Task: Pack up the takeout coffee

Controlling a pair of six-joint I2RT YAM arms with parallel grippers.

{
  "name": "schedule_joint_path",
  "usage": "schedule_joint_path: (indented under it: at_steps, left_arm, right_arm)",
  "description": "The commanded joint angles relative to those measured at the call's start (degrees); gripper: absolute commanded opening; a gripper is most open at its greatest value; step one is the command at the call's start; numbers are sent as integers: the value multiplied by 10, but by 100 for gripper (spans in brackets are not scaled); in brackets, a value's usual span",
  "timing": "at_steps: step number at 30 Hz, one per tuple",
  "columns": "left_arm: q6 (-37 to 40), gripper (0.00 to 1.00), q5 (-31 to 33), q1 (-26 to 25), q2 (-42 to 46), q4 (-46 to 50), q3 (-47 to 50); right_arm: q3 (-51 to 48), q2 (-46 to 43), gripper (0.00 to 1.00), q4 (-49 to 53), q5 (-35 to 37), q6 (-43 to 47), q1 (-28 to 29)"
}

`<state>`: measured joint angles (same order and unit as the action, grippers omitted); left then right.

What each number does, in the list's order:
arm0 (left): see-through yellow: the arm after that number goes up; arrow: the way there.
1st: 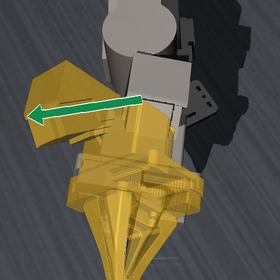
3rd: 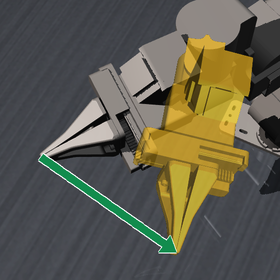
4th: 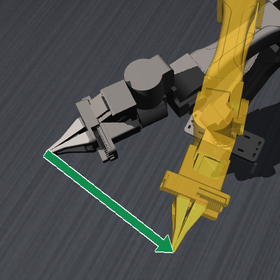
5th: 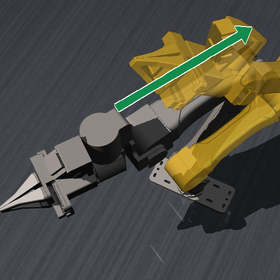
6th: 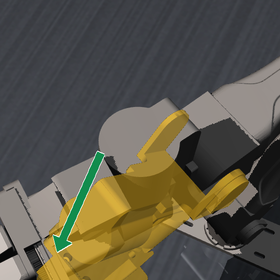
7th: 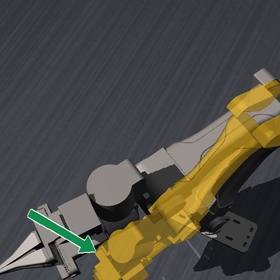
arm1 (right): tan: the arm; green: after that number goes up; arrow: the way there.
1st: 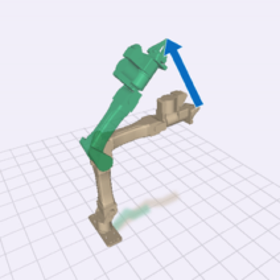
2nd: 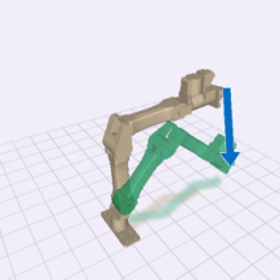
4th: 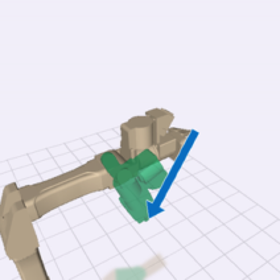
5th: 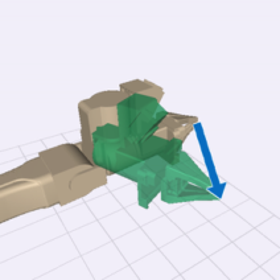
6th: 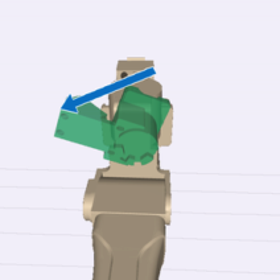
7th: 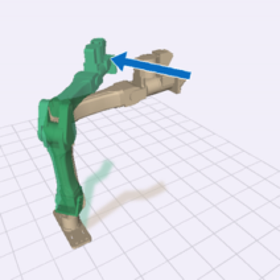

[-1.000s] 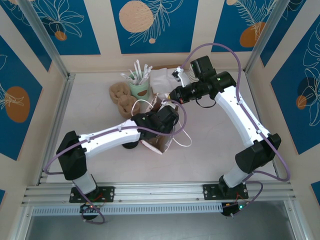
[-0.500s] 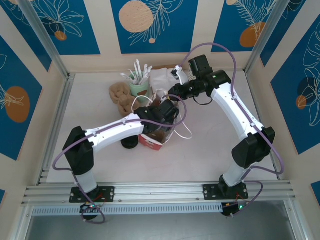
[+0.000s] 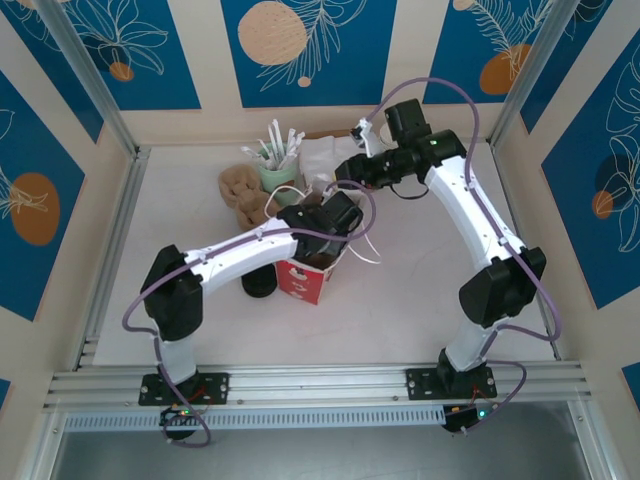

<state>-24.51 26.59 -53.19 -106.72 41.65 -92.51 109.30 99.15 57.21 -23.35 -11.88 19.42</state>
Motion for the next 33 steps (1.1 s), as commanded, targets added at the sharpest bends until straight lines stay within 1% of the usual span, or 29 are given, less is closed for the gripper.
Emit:
schedule_joint_path:
  at_steps: [1, 4, 8, 13, 17, 24, 30, 33]
  left_arm:
    - [-18, 71, -4, 7, -25, 34, -27]
    - [-26, 71, -9, 11, -40, 47, -48]
    - [-33, 71, -16, 15, -59, 65, -72]
    - [-33, 69, -23, 20, -71, 70, -80]
    - [-36, 69, -30, 26, -78, 71, -86]
    - [-32, 68, -61, 40, -103, 80, -112]
    - [-26, 68, -85, 45, -115, 73, -114]
    - [-25, 67, -92, 47, -123, 72, -113]
  right_arm:
    - [52, -10, 45, 28, -19, -38, -16]
    - [61, -28, 46, 28, -11, -66, -37]
    - [42, -70, 47, 12, 3, -103, -65]
    - [-5, -128, 47, -10, 14, -122, -88]
    - [-52, -161, 47, -28, 2, -131, -99]
    - [-96, -179, 46, -36, -3, -159, -123]
    - [-137, -201, 45, -51, -15, -182, -156]
    - [-154, -210, 45, -53, -21, -183, -164]
